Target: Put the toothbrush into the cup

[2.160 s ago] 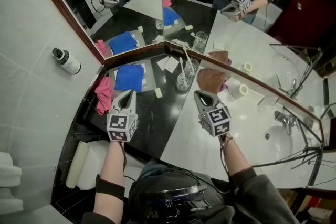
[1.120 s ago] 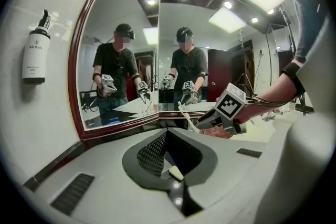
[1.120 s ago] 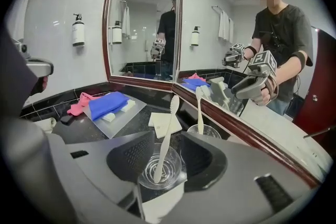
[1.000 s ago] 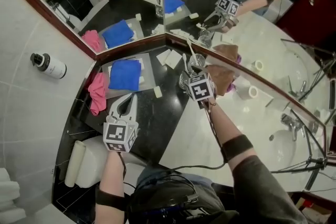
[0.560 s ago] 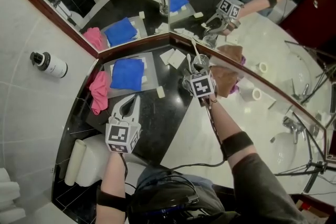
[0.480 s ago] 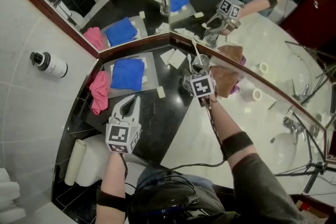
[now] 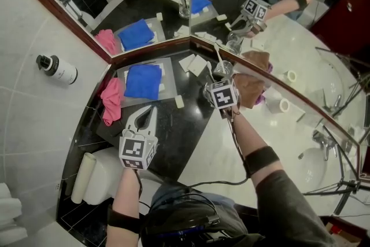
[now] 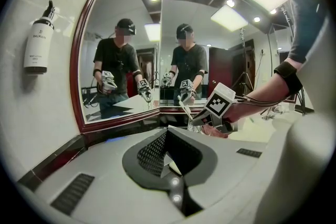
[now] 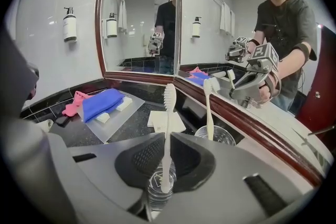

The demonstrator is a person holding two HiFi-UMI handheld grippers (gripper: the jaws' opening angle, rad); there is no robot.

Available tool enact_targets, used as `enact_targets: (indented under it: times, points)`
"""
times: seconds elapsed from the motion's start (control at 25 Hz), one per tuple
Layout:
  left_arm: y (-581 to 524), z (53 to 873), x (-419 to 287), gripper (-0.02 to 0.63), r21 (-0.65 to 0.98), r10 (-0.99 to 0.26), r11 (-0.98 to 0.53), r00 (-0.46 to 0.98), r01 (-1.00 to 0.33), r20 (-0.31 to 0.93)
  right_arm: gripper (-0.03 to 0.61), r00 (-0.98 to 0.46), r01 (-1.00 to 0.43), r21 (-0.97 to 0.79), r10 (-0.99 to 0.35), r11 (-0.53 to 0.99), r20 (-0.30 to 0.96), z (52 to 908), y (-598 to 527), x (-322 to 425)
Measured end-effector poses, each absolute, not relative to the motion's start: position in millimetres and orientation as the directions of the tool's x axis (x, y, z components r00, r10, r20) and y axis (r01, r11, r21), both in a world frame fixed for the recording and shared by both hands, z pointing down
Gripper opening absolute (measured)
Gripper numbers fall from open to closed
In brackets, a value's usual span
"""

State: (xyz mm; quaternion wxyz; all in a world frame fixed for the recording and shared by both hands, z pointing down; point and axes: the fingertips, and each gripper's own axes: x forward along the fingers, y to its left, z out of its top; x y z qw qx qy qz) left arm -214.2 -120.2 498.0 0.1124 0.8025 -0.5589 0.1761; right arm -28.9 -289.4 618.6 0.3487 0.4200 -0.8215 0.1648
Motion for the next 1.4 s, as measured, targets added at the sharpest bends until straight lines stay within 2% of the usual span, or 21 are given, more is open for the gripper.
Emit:
enact_targets:
  times: [0.64, 0.88, 1.12, 1.4]
  points:
    - [-106, 486, -214, 0.000, -0.012, -0.867, -0.346, 0.315, -0.938, 0.387, 0.052, -0.433, -0.815, 0.042, -0.655, 0.578, 0.620, 560, -278, -23]
    - [-101, 471, -207, 0.000, -0.010, -0.871, -0.361, 0.333, -0.933, 0.361, 0.052, -0.458, -0.823, 0.036, -0.700, 0.566, 0.548, 520, -262, -14]
    - [-98, 455, -199, 0.000, -0.002, -0.873, -0.381, 0.359, -0.925, 0.330, 0.052, -0.487, -0.830, 0.022, -0.743, 0.558, 0.460, 463, -228, -4]
    - [-95, 441, -180, 0.000, 0.001, -0.863, -0.419, 0.399, -0.908, 0.310, 0.052, -0.469, -0.855, 0.010, -0.783, 0.518, 0.408, 436, -175, 32]
